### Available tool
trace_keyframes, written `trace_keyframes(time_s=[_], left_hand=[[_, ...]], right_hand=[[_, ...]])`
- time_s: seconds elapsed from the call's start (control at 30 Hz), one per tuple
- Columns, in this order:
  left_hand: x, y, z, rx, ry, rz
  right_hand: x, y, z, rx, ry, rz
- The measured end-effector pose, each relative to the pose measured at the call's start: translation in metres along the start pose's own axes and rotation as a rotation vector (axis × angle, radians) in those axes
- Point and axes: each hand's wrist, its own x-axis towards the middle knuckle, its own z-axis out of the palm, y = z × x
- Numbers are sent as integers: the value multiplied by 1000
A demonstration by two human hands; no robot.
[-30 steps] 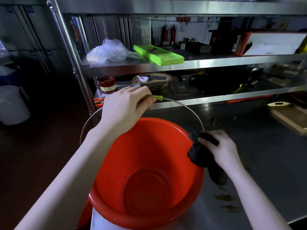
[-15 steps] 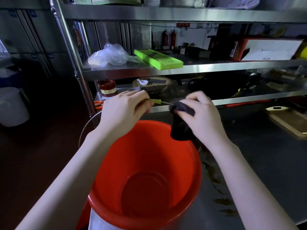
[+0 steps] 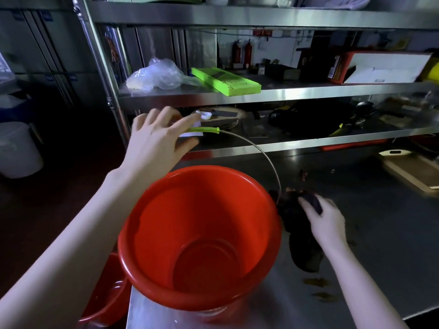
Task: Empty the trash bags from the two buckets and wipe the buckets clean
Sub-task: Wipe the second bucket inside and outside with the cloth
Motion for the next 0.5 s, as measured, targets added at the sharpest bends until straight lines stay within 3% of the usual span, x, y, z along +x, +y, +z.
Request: trace_keyframes(time_s=[0.1,0.4,0.5], left_hand=[[-34,-20,10,69,-153,-238],[-131,-45,38,-236,-431,-595],[-158,-53,44,-405,-461,-877]], right_hand=[[-5,8,4,-97,-27,18],[-21,-39,24,94,-411,35],[-34,-40,40,-17,-459,14]])
